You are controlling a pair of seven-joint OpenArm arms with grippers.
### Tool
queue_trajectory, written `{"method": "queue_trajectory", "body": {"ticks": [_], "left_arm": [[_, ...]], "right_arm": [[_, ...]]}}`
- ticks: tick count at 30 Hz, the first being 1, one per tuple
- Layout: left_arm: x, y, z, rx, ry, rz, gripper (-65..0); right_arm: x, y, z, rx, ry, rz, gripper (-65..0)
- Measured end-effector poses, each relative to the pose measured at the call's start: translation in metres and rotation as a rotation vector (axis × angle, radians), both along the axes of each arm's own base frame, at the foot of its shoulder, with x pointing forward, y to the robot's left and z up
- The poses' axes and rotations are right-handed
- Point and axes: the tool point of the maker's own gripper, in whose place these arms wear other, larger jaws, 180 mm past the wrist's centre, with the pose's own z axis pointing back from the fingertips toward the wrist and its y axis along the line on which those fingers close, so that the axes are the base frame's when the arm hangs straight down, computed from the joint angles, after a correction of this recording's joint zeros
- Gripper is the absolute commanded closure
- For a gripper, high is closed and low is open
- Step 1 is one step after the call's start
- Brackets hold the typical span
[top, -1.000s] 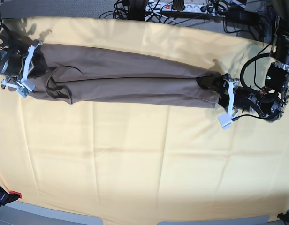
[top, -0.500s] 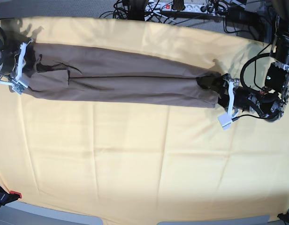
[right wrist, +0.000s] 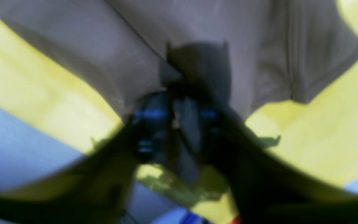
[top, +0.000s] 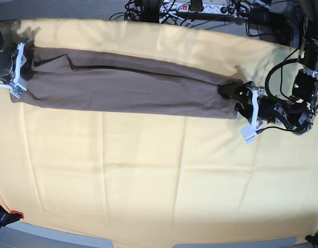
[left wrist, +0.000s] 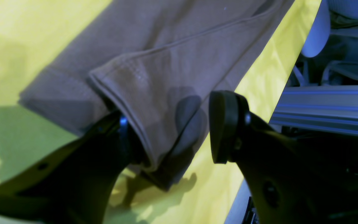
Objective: Fold the T-shirt properly
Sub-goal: 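Release the folded shirt and reposition both grippers at its ends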
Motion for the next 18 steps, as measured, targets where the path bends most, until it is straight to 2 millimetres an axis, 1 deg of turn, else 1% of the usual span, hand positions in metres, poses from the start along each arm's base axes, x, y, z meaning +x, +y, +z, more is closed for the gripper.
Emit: {"method": "queue_trajectory", "body": {"ticks": [1,2,4,5,9,10,12,13,15,16,18], "left_arm": [[0.001,0.004,0.001,0.008,-0.003,0.003,-33.6],[0.003,0.008,0.003,0.019,-0.009,0.007,-33.6],[0.007,0.017,0.008,0.039,-0.022,0.016,-33.6],[0.010,0.023,0.011,0.051,-0.032,0.020,-33.6],[0.024,0.047,0.029,0.106,-0.080,0.045,-33.6],[0.027,0.054,0.035,0.121,-0.094,0.052,-33.6],[0.037,0.064,0.048,0.132,-0.133,0.077,-33.6],[0.042,0.069,0.056,0.132,-0.155,0.091,-33.6],[0.056,0.076,0.075,0.115,-0.216,0.134,-33.6],[0.063,0.081,0.086,0.101,-0.251,0.163,-33.6],[0.073,0.093,0.107,0.079,-0.315,0.218,-33.6]], "right_arm": [[-0.003,-0.004,0.001,-0.015,0.013,0.006,-38.5],[-0.005,-0.010,0.002,-0.043,0.033,0.009,-39.9],[-0.008,-0.022,0.007,-0.095,0.065,0.018,-39.3],[-0.010,-0.024,0.010,-0.099,0.080,0.023,-38.9],[0.000,-0.020,0.022,-0.056,0.056,0.044,-38.1],[0.006,-0.015,0.026,-0.031,0.034,0.042,-35.2],[0.022,-0.002,0.035,0.058,-0.043,-0.002,-25.7],[0.029,0.005,0.040,0.105,-0.075,-0.012,-19.5],[0.041,0.010,0.046,0.129,-0.120,-0.009,-4.5],[0.045,0.013,0.047,0.137,-0.138,0.003,0.0],[0.049,0.024,0.045,0.182,-0.164,-0.006,0.0]]}}
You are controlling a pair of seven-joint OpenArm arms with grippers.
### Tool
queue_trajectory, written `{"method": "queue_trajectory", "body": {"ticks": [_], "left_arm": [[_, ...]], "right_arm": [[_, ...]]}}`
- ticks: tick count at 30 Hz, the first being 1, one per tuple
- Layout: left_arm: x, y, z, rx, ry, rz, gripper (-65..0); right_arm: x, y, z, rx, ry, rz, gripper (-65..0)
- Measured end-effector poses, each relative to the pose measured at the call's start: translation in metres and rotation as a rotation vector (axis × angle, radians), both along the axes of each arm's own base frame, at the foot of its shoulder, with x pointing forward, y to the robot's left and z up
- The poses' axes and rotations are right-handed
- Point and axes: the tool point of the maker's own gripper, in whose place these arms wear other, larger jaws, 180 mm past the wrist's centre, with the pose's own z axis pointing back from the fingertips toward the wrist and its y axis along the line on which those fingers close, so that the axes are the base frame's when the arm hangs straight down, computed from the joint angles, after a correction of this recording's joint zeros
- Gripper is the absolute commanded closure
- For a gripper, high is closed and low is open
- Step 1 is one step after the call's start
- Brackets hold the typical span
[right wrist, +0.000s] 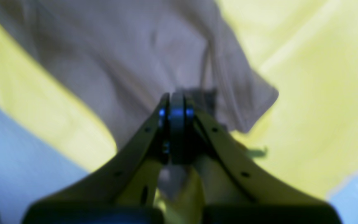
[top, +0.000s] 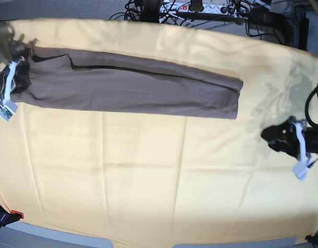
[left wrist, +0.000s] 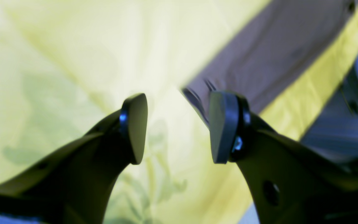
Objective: Fold the T-shirt properly
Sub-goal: 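Release the folded shirt and reposition both grippers at its ends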
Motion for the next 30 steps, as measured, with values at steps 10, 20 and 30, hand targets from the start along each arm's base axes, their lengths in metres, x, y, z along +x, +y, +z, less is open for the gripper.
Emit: {"method": "queue_trajectory", "body": {"ticks": [10,20,30], "left_arm": [[-0.005,0.044,0.002,-0.085,-0.026,0.185,-33.6],[-0.039,0.029,-0.075,-0.208,0.173,0.262,-34.0],[-0.055,-0.030,-0.118,-0.403,0.285,0.266,-34.7]], "right_arm": [[-0.006,0.028,-0.057,0.081,-0.040,-0.123,0.0],[-0.011,0.021,-0.082,0.088,-0.022,-0.200,0.0],[-0.011,0.020,-0.082,0.087,-0.022,-0.200,0.0]]}}
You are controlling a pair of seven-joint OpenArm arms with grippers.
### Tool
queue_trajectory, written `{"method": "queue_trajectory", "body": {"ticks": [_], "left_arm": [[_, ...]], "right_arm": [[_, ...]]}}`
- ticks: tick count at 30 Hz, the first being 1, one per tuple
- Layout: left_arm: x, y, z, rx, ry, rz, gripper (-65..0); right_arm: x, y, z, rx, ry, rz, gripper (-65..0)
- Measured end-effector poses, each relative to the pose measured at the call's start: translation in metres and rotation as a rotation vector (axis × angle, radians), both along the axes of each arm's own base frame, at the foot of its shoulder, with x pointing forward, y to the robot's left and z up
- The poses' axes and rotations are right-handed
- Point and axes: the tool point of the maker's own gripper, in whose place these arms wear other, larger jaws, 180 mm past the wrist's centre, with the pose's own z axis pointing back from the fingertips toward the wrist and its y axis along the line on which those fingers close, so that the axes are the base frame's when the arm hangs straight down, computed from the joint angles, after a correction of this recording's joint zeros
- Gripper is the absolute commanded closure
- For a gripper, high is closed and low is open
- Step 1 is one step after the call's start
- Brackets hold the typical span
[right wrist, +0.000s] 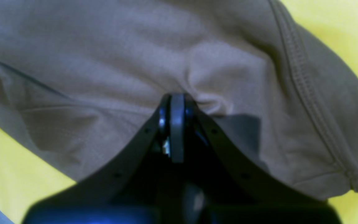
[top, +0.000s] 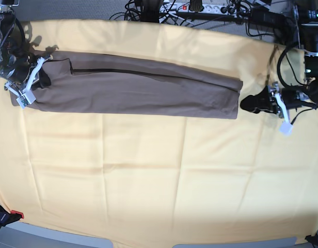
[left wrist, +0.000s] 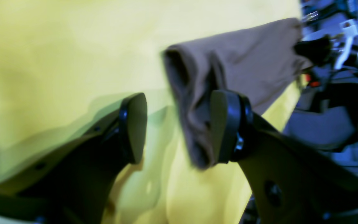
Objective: Fold the T-shirt properly
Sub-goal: 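Release the folded shirt and reposition both grippers at its ends, then grasp both ends of the brown strip with both grippers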
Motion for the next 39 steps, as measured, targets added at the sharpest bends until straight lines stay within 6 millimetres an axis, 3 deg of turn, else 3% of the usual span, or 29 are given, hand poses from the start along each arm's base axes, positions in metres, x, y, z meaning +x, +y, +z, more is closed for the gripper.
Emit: {"method": "queue_trajectory", "body": {"ticks": [7,13,31,39], "left_arm": [[-0.003,-0.039,-0.009,-0.068,0.022,-0.053,-34.7],[0.000,-0.050,-0.007,-0.101,0.010,-0.055,-34.7],[-0.010,0.011,-0.003,0.049,0.096,-0.014,-34.7],[-0.012,0.006,-0.006,0.059,0.111,-0.037,-34.7]], "right_arm": [[0.000,0.000,0.000,0.001,0.000,0.000,0.0],[0.000,0.000,0.000,0.001,-0.001,0.000,0.0],[0.000,0.000,0.000,0.001,-0.001,0.000,0.0],[0.000,0.000,0.000,0.001,-0.001,0.000,0.0]]}}
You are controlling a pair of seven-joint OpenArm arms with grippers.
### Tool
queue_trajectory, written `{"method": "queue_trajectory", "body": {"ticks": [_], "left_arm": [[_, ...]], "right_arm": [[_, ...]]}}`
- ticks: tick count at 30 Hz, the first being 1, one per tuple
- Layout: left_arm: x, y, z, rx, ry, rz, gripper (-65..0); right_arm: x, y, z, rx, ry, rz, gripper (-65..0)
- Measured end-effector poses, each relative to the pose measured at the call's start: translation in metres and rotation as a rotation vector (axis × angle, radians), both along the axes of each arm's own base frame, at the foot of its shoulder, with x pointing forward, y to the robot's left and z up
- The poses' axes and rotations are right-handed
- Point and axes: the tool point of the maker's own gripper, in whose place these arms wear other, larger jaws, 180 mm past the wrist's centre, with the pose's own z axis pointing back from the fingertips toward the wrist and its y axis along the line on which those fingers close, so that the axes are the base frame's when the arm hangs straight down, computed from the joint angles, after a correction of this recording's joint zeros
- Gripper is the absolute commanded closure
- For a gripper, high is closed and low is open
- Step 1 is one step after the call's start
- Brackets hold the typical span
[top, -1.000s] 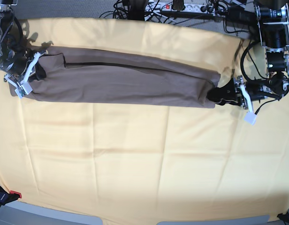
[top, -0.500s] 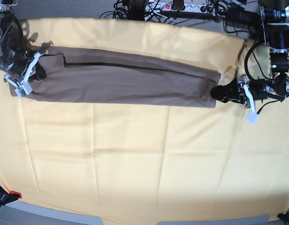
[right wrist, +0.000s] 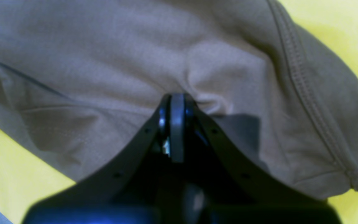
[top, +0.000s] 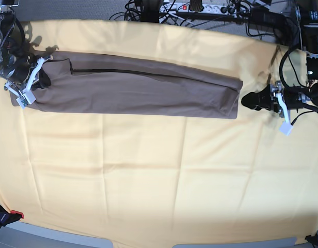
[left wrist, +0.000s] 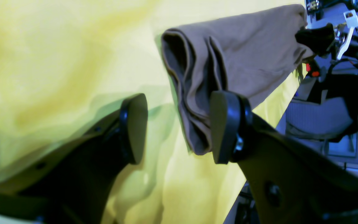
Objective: Fold the T-shirt properly
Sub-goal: 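Grasp both ends of the brown strip with both grippers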
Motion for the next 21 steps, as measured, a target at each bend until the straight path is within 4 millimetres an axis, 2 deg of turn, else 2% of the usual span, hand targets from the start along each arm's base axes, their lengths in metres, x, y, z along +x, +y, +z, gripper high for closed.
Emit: {"method": "queue_trajectory", "body": {"ticks": [6,11,21], "left_arm": [[-0.003,-0.017,-0.004,-0.018,0.018,-0.051,-34.7],[-0.005,-0.023,-0.005,-0.018,0.027,-0.077,-34.7],[-0.005,-0.025,-0.006,-0.020,0.026,-0.081,-34.7]], "right_arm": [[0.001,0.004,0.002,0.025,-0.005,-0.001,0.0],[0.001,0.004,0.002,0.025,-0.006,-0.002,0.0],[0.001,0.004,0.002,0.025,-0.005,-0.001,0.0]]}}
